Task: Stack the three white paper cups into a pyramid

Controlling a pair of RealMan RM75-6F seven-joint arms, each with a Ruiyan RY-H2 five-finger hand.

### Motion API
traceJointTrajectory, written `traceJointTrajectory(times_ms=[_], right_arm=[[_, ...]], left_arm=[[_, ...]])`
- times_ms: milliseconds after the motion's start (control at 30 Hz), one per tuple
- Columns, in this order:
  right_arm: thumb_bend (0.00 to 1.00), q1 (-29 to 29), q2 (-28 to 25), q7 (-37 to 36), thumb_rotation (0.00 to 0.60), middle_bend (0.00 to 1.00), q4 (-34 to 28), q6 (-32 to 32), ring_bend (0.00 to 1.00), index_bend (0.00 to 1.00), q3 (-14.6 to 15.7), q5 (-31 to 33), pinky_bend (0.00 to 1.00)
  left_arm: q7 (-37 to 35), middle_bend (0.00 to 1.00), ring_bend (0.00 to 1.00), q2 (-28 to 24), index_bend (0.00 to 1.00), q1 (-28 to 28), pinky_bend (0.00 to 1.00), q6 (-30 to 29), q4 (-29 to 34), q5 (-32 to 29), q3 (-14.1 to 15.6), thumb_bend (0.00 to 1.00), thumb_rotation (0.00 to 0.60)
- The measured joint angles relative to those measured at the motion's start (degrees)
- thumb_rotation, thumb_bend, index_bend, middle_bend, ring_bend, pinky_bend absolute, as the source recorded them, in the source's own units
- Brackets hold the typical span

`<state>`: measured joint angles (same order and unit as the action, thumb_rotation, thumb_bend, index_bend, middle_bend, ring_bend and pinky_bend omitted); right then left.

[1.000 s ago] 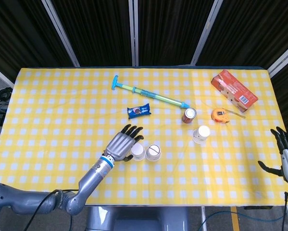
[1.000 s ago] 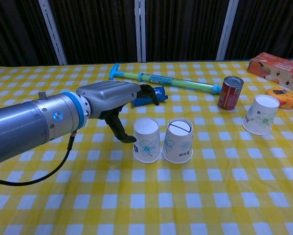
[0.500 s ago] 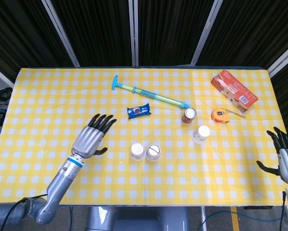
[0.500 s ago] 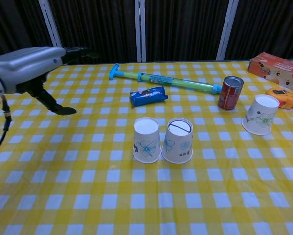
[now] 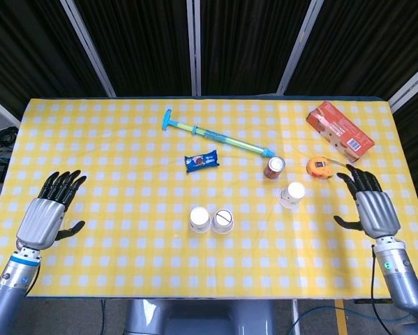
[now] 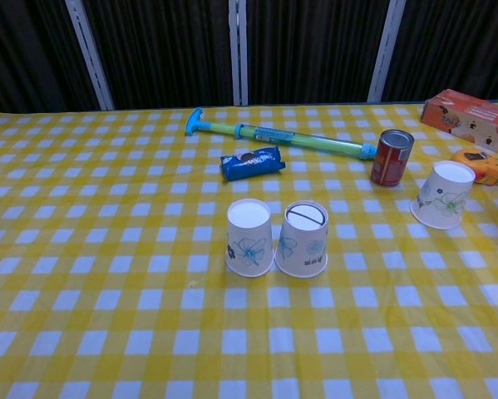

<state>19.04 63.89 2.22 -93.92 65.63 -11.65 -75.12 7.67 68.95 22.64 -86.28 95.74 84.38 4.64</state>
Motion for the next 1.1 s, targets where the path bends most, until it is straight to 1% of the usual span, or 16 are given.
traceJointTrajectory(times_ms=[200, 367, 533, 633, 800, 967, 1100], right_arm=[[0.09, 5.33, 0.90, 5.23, 0.600, 0.00, -1.45, -6.19, 0.00, 0.26, -1.69, 5.45, 0.00], [0.11, 9.46, 3.21, 9.74, 0.600, 0.00, -0.25, -10.00, 0.00, 0.26, -2.67, 10.47, 0.00], [0.11, 12.48, 5.29, 12.33, 0.600, 0.00, 1.38, -13.30, 0.00, 0.26, -3.19, 14.96, 0.00], [0.12, 14.38, 6.75, 13.76, 0.600, 0.00, 3.07, -14.98, 0.00, 0.27, -3.04, 17.27, 0.00], [0.12, 16.61, 9.54, 15.93, 0.600, 0.00, 7.32, -16.87, 0.00, 0.32, -2.16, 21.45, 0.00], [0.12, 17.71, 11.53, 16.84, 0.600, 0.00, 10.11, -17.17, 0.00, 0.34, -0.98, 23.08, 0.00], [0.13, 18.32, 12.21, 17.00, 0.600, 0.00, 11.13, -17.56, 0.00, 0.34, -0.11, 23.95, 0.00]], left_arm=[[-2.46, 0.00, 0.00, -1.03, 0.02, -0.70, 0.00, 0.45, -0.15, 0.70, -0.90, 0.21, 0.600], [-3.59, 0.00, 0.00, -1.36, 0.02, -0.90, 0.00, 1.65, -0.40, 1.02, -1.51, 0.21, 0.600], [-4.11, 0.00, 0.00, -1.40, 0.02, -0.95, 0.00, 3.04, -0.69, 1.04, -2.22, 0.21, 0.600], [-4.34, 0.00, 0.00, -1.37, 0.02, -1.00, 0.00, 3.97, -0.89, 0.98, -2.83, 0.21, 0.600], [-4.64, 0.00, 0.00, -1.25, 0.02, -1.28, 0.00, 4.96, -1.43, 1.02, -3.66, 0.21, 0.600], [-4.99, 0.00, 0.00, -1.28, 0.02, -1.67, 0.00, 5.42, -1.52, 1.19, -4.32, 0.21, 0.600], [-5.13, 0.00, 0.00, -1.25, 0.02, -1.85, 0.00, 6.09, -1.66, 1.45, -4.62, 0.21, 0.600]])
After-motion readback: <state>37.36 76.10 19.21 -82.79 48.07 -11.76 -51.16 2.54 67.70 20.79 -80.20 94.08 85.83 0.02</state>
